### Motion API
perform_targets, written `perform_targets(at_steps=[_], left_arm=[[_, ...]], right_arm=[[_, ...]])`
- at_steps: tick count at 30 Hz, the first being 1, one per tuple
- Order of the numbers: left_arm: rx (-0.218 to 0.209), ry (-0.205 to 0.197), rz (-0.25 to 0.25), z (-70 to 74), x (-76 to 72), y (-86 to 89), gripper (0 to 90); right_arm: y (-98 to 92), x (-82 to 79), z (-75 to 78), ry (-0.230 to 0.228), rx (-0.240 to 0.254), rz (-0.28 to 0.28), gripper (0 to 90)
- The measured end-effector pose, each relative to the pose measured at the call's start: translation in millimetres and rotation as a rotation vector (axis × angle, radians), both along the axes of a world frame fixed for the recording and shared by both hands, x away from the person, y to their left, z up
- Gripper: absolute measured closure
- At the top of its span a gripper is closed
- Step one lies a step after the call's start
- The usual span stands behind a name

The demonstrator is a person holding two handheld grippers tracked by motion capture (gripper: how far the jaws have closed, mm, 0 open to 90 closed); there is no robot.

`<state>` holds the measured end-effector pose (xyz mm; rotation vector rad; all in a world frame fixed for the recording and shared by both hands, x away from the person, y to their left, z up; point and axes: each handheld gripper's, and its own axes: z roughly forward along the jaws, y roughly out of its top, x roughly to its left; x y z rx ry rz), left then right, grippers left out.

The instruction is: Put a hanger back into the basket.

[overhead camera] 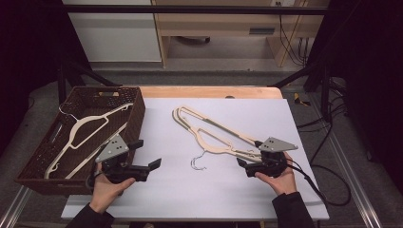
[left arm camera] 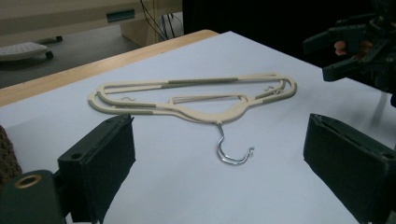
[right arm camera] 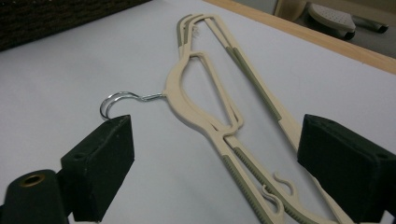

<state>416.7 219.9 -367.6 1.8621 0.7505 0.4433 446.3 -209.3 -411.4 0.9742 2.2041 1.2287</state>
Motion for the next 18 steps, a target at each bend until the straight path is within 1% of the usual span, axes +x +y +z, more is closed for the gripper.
perform_targets(at_steps=[1, 2, 4, 5, 6, 7, 8, 10, 11, 12, 13, 14, 15, 16, 17, 18], left_arm=[[0.005, 0.003, -0.006, -2.0, 0.3, -1.9, 8.6], [-0.004, 0.009, -0.011, -4.4, 0.6, -3.9, 8.7], [0.0, 0.015, -0.018, -6.3, 1.3, -5.1, 8.6], [0.001, 0.019, -0.02, -9.9, 2.5, -6.6, 8.7], [0.001, 0.019, -0.02, -9.9, 2.5, -6.6, 8.7], [-0.001, 0.027, -0.02, -13.7, 4.0, -7.6, 8.8], [-0.001, 0.032, -0.018, -15.5, 4.6, -7.9, 8.8], [0.0, 0.031, -0.017, -18.4, 5.5, -8.3, 8.9], [0.0, 0.031, -0.017, -18.4, 5.5, -8.3, 9.2], [-0.007, 0.035, -0.021, -20.5, 6.4, -9.0, 9.4], [-0.004, 0.037, -0.024, -21.4, 6.9, -9.3, 9.3], [-0.004, 0.037, -0.024, -21.4, 6.9, -9.3, 9.3], [-0.005, 0.037, -0.024, -23.1, 7.3, -10.0, 9.3], [-0.005, 0.037, -0.024, -23.1, 7.3, -10.0, 9.3], [-0.006, 0.035, -0.03, -24.5, 7.8, -10.7, 9.2], [-0.003, 0.03, -0.031, -25.2, 8.1, -10.7, 9.2]], right_arm=[[1.2, 1.8, -1.5, -0.003, -0.004, 0.008, 13.9], [2.2, 3.1, -2.8, -0.006, -0.01, 0.008, 16.3], [3.1, 5.6, -4.4, -0.005, -0.017, 0.01, 16.8], [5.0, 12.1, -8.5, 0.011, -0.041, 0.011, 18.9], [5.0, 12.1, -8.5, 0.011, -0.041, 0.011, 18.9], [7.2, 20.1, -13.5, 0.037, -0.056, 0.01, 22.4], [7.8, 22.8, -15.3, 0.04, -0.061, 0.012, 23.9], [10.3, 29.0, -20.6, 0.071, -0.069, 0.013, 27.5], [11.6, 31.9, -23.8, 0.087, -0.085, 0.02, 28.1], [13.1, 34.8, -27.5, 0.099, -0.103, 0.022, 30.2], [14.5, 37.2, -31.0, 0.118, -0.122, 0.018, 32.3], [14.5, 37.2, -31.0, 0.118, -0.122, 0.018, 32.3], [16.9, 44.6, -39.9, 0.14, -0.15, 0.019, 34.9], [16.9, 44.6, -39.9, 0.14, -0.15, 0.019, 34.9], [18.6, 50.6, -45.8, 0.163, -0.165, 0.019, 39.9], [19.0, 52.8, -47.9, 0.168, -0.168, 0.02, 42.1]])
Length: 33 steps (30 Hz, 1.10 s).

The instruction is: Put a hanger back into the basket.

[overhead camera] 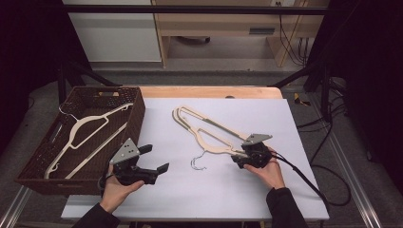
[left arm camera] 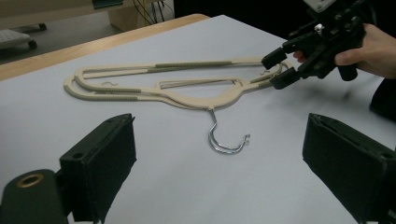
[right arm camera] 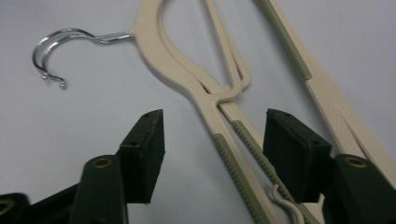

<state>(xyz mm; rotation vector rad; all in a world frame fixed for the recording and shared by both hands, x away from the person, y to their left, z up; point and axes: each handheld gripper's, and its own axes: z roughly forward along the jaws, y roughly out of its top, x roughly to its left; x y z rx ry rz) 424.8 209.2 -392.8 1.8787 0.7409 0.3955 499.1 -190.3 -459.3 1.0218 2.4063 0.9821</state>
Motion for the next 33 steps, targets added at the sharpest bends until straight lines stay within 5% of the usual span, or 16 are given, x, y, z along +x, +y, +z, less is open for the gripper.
perform_targets(at_steps=[8, 20, 24, 26, 33], left_arm=[[0.001, 0.012, 0.006, -7.1, 3.8, 1.0, 8.9], [0.012, 0.019, 0.004, -11.4, 5.6, -0.3, 9.1], [0.014, 0.017, 0.008, -11.6, 5.5, 0.5, 9.3], [0.015, 0.016, 0.009, -12.0, 5.4, 0.7, 9.3], [0.021, 0.016, 0.003, -12.9, 4.5, -0.1, 9.4]], right_arm=[[-7.1, 7.2, -13.4, 0.093, -0.019, -0.039, 58.3], [-13.8, 5.7, -13.7, 0.094, -0.003, -0.009, 72.3], [-11.7, 1.9, -11.4, 0.145, 0.014, 0.024, 75.9], [-8.4, -2.5, -10.0, 0.206, 0.054, 0.015, 77.5], [-0.3, -22.2, -11.7, 0.17, 0.031, 0.059, 76.3]])
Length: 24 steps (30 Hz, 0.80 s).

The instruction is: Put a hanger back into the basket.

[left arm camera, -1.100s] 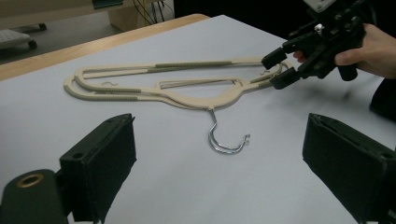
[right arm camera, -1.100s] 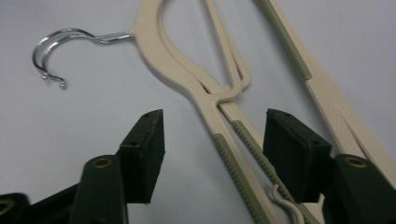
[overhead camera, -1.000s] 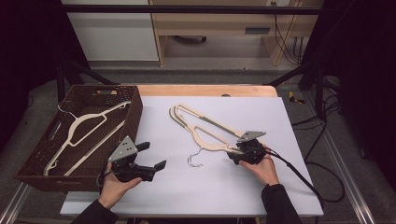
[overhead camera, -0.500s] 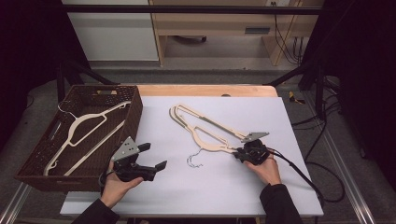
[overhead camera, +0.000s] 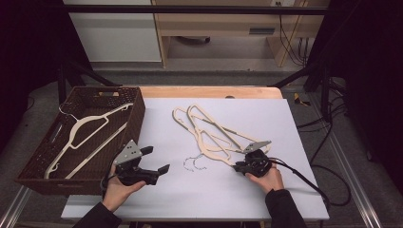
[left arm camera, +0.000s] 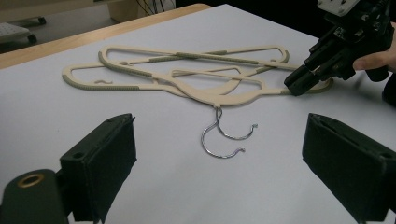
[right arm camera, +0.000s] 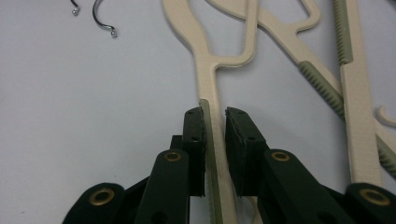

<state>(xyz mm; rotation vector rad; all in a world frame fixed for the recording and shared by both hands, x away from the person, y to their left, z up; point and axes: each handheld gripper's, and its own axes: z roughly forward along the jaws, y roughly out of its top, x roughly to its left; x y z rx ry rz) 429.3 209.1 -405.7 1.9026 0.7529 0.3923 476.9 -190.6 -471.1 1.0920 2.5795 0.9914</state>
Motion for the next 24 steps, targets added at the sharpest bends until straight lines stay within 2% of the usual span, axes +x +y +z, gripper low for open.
perform_targets(at_steps=[2, 4, 6, 7, 8, 11, 12, 13, 18, 21, 24], left_arm=[[0.003, 0.001, -0.003, -0.5, 0.0, -0.6, 9.4], [0.004, 0.002, -0.003, -1.1, 0.3, -1.1, 9.4], [0.006, 0.004, -0.003, -1.4, 0.5, -1.3, 9.4], [0.007, 0.004, -0.002, -1.9, 0.8, -1.6, 9.4], [0.012, 0.005, -0.001, -2.3, 0.9, -2.1, 9.4], [0.016, 0.007, -0.002, -2.7, 1.0, -3.1, 9.5], [0.017, 0.007, -0.003, -3.0, 1.2, -3.8, 9.6], [0.019, 0.007, -0.005, -3.3, 1.4, -4.5, 9.7], [0.036, 0.012, -0.017, -4.3, 4.3, -10.4, 10.9], [0.052, 0.018, -0.018, -5.0, 8.4, -16.6, 11.6], [0.065, 0.021, -0.022, -4.5, 13.4, -24.1, 12.1]], right_arm=[[1.5, -0.7, -0.5, 0.005, 0.018, -0.006, 72.0], [3.1, -2.2, 0.2, 0.009, 0.01, -0.004, 71.5], [5.1, -3.7, -0.5, -0.028, -0.026, 0.009, 73.3], [5.1, -3.7, -0.5, -0.028, -0.026, 0.009, 73.3], [10.5, -6.7, 0.2, -0.058, -0.07, 0.016, 74.6], [15.2, -9.0, 1.5, -0.063, -0.101, 0.018, 79.4], [14.8, -8.8, 0.9, -0.077, -0.101, 0.036, 79.5], [15.8, -9.4, 1.2, -0.069, -0.098, 0.023, 79.6], [13.8, -8.0, 2.1, -0.063, -0.092, 0.039, 79.8], [14.2, -8.1, 4.2, -0.044, -0.065, 0.043, 79.9], [12.4, -9.2, 9.5, -0.046, -0.045, 0.053, 80.0]])
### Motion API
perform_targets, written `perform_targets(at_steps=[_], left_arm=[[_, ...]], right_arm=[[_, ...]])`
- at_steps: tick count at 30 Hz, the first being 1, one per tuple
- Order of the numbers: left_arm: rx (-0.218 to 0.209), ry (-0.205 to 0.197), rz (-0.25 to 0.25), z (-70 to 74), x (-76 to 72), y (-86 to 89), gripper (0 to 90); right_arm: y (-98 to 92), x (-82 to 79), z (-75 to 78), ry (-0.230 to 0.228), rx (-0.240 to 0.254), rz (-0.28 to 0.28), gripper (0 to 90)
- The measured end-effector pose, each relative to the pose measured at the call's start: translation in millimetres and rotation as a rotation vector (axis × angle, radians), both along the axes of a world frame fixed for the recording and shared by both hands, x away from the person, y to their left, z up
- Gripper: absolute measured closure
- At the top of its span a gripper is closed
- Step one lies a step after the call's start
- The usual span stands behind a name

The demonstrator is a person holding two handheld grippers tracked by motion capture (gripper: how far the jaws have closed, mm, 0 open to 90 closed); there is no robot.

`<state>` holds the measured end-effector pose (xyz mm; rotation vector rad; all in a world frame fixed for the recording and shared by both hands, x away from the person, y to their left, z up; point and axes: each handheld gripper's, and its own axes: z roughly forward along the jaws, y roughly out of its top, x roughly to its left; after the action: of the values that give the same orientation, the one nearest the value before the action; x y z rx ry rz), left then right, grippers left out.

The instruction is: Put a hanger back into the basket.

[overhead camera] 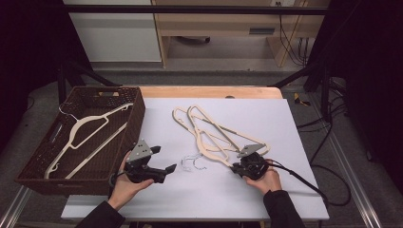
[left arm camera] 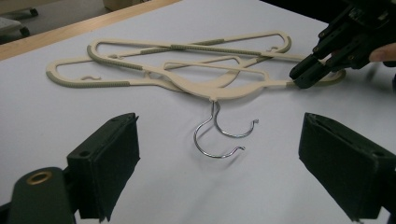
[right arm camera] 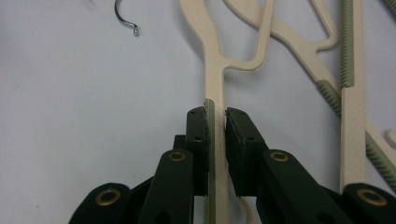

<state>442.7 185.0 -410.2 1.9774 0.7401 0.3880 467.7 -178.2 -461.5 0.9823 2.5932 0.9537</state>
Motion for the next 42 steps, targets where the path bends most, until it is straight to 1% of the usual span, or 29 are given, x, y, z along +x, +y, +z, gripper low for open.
perform_targets(at_steps=[1, 2, 4, 5, 6, 7, 8, 9, 10, 12, 13, 16, 18, 20, 22, 23, 25, 27, 28, 29, 30, 31, 32, 33, 34, 35, 38, 39, 42], left_arm=[[0.0, 0.0, 0.0, 0.0, 0.0, 0.0, 12.5], [0.004, 0.004, -0.002, 1.8, 5.8, -6.5, 12.8], [0.0, 0.009, -0.005, 2.2, 8.0, -9.2, 14.3], [0.001, 0.016, -0.012, 3.3, 14.2, -17.3, 15.2], [0.001, 0.016, -0.012, 3.3, 14.2, -17.3, 15.7], [0.027, 0.012, -0.021, 2.7, 20.8, -27.2, 16.9], [0.037, 0.016, -0.026, 1.6, 24.2, -32.2, 18.4], [0.041, 0.02, -0.029, -0.5, 27.6, -37.0, 19.4], [0.049, 0.03, -0.033, -2.8, 31.3, -41.4, 20.9], [0.074, 0.043, -0.038, -8.3, 38.5, -49.2, 24.5], [0.09, 0.047, -0.032, -11.2, 42.0, -52.3, 26.3], [0.127, 0.072, -0.042, -19.5, 53.2, -58.9, 34.2], [0.152, 0.098, -0.046, -25.3, 60.3, -62.4, 39.5], [0.168, 0.117, -0.05, -31.2, 67.3, -66.3, 42.4], [0.166, 0.123, -0.053, -32.9, 69.0, -67.5, 46.9], [0.163, 0.131, -0.067, -35.5, 71.0, -69.8, 49.2], [0.19, 0.122, -0.095, -40.4, 72.1, -75.4, 52.8], [0.193, 0.124, -0.097, -42.5, 72.4, -78.0, 56.6], [0.208, 0.122, -0.105, -44.8, 73.3, -80.3, 58.7], [0.208, 0.122, -0.105, -44.8, 73.3, -80.3, 60.3], [0.205, 0.131, -0.104, -48.1, 75.0, -82.4, 61.4], [0.205, 0.131, -0.104, -48.1, 75.0, -82.4, 62.6], [0.216, 0.127, -0.11, -49.4, 75.8, -82.8, 62.6], [0.216, 0.131, -0.114, -51.8, 77.5, -83.6, 67.3], [0.212, 0.132, -0.115, -53.1, 78.0, -84.0, 68.9], [0.222, 0.128, -0.119, -53.8, 78.5, -83.9, 71.3], [0.223, 0.13, -0.123, -54.9, 79.1, -84.4, 77.9], [0.219, 0.129, -0.132, -55.4, 78.5, -85.4, 79.9], [0.238, 0.115, -0.146, -54.8, 76.9, -86.6, 82.9]], right_arm=[[0.0, 0.0, 0.0, 0.0, 0.0, 0.0, 80.0], [-1.7, -0.9, 4.2, -0.003, 0.023, -0.007, 80.0], [-2.8, -1.4, 7.3, -0.008, 0.031, -0.007, 80.0], [-3.0, -1.7, 8.1, -0.015, 0.034, -0.004, 80.0], [-3.0, -1.7, 8.1, -0.015, 0.034, -0.004, 80.0], [-2.4, -3.1, 10.5, -0.011, 0.035, -0.009, 80.0], [-2.8, -2.7, 10.8, -0.014, 0.037, 0.002, 80.0], [-2.4, -3.5, 11.9, -0.008, 0.041, -0.002, 80.0], [-2.1, -3.8, 12.3, -0.013, 0.037, -0.007, 80.0], [-2.4, -3.9, 12.9, -0.021, 0.04, 0.002, 80.0], [-2.5, -4.3, 13.6, -0.018, 0.036, 0.001, 80.0], [-1.6, -4.6, 12.8, -0.013, 0.043, -0.003, 80.0], [-1.7, -4.8, 12.9, -0.013, 0.04, -0.003, 80.0], [-2.5, -5.0, 14.0, -0.014, 0.032, 0.0, 79.9], [-2.6, -5.2, 14.3, -0.015, 0.035, 0.002, 80.0], [-2.9, -5.6, 15.0, -0.013, 0.034, 0.0, 80.0], [-3.6, -5.1, 14.6, -0.023, 0.042, 0.015, 80.0], [-3.4, -5.1, 14.6, -0.024, 0.044, 0.009, 80.0], [-3.9, -4.9, 14.7, -0.025, 0.04, 0.015, 80.0], [-3.9, -4.9, 14.7, -0.025, 0.04, 0.015, 80.0], [-3.3, -5.3, 14.7, -0.023, 0.041, 0.01, 80.0], [-3.4, -5.2, 14.7, -0.022, 0.041, 0.01, 80.0], [-3.4, -5.2, 14.7, -0.022, 0.041, 0.01, 80.0], [-2.7, -5.8, 15.1, -0.012, 0.042, 0.0, 80.0], [-3.0, -5.7, 15.1, -0.011, 0.039, 0.006, 80.0], [-3.0, -5.5, 15.0, -0.012, 0.039, 0.006, 80.0], [-2.9, -5.6, 14.9, -0.01, 0.039, 0.006, 80.0], [-2.9, -5.6, 15.0, -0.01, 0.039, 0.006, 80.0], [-2.5, -5.8, 14.9, -0.01, 0.04, 0.001, 79.9]])
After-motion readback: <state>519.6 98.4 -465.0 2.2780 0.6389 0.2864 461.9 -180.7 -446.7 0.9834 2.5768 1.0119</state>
